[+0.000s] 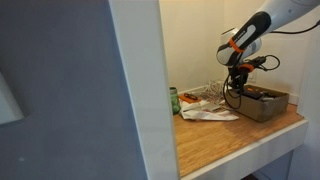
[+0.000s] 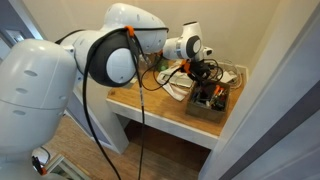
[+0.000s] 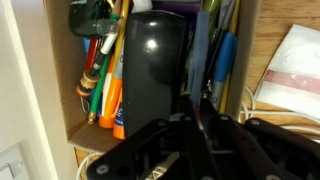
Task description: Put the purple object in the box
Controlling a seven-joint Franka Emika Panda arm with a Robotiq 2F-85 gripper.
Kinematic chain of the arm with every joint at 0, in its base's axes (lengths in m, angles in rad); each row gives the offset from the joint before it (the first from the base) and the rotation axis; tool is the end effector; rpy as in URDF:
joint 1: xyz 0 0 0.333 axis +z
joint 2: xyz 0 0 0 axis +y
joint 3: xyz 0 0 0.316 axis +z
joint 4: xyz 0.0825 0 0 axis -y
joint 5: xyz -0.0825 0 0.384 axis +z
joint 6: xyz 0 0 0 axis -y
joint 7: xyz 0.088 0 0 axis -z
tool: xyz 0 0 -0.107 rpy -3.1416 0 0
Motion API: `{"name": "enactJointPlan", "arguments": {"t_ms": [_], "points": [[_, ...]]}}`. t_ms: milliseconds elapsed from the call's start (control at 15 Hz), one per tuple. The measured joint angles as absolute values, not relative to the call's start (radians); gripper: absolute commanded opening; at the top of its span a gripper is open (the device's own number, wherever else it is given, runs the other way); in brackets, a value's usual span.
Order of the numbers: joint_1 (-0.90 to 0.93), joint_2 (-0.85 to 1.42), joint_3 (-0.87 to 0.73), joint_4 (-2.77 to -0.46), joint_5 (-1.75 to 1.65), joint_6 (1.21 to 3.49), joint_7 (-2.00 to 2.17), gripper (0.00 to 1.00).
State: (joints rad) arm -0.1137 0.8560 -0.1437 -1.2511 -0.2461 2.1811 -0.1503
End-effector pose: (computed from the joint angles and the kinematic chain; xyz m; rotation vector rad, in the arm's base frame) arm 0.7416 -0.1743 0.2586 2.8165 0.1136 0.0202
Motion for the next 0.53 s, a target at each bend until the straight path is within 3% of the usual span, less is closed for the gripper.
{"name": "enactJointPlan", "arguments": {"t_ms": [467, 533], "points": [[-0.113, 0.791, -0.142, -1.268, -0.254, 2.185, -0.255, 0.97], [-0.113, 0.762, -0.14, -1.283, -0.254, 2.182, -0.28, 1.0]]}}
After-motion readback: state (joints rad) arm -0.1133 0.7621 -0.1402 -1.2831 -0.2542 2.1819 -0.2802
